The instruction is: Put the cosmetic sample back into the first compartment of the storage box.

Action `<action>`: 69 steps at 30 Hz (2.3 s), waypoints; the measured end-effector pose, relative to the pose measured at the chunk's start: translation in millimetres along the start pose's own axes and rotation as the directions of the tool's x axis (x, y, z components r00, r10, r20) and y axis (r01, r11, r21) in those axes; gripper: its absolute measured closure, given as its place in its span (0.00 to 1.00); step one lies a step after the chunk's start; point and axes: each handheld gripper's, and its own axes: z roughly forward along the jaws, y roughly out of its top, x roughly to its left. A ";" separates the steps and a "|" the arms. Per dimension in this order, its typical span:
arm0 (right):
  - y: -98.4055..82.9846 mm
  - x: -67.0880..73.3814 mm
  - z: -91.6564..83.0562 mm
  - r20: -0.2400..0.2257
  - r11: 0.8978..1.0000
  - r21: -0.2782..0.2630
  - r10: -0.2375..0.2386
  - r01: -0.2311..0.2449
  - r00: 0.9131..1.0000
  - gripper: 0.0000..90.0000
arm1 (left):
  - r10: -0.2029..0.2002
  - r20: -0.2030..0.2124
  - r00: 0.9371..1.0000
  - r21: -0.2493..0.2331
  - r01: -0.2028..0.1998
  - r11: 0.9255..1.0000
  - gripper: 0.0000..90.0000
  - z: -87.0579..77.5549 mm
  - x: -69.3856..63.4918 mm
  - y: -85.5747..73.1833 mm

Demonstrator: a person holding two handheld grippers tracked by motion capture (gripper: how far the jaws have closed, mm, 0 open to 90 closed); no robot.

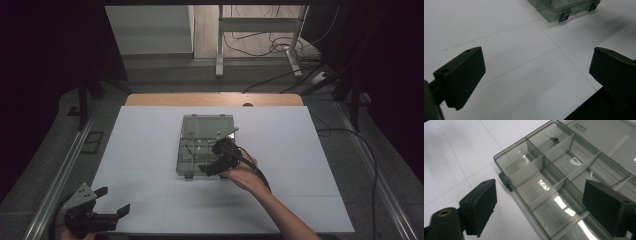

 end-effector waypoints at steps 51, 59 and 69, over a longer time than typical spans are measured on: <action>-40.7 8.9 -41.1 0.025 0.998 -0.002 -0.064 0.064 0.998 0.01 | 0.001 -0.005 1.000 0.000 -0.001 1.000 0.01 -0.1 -0.5 -0.1; -49.8 6.7 -51.2 0.028 0.998 -0.025 -0.054 0.055 0.998 0.01 | -0.002 -0.007 1.000 0.000 0.002 1.000 0.01 0.1 -0.6 -0.1; -66.9 2.6 -62.2 0.032 0.998 -0.049 -0.029 0.030 0.999 0.02 | 0.003 -0.009 1.000 0.004 -0.003 1.000 0.01 0.4 -0.8 0.1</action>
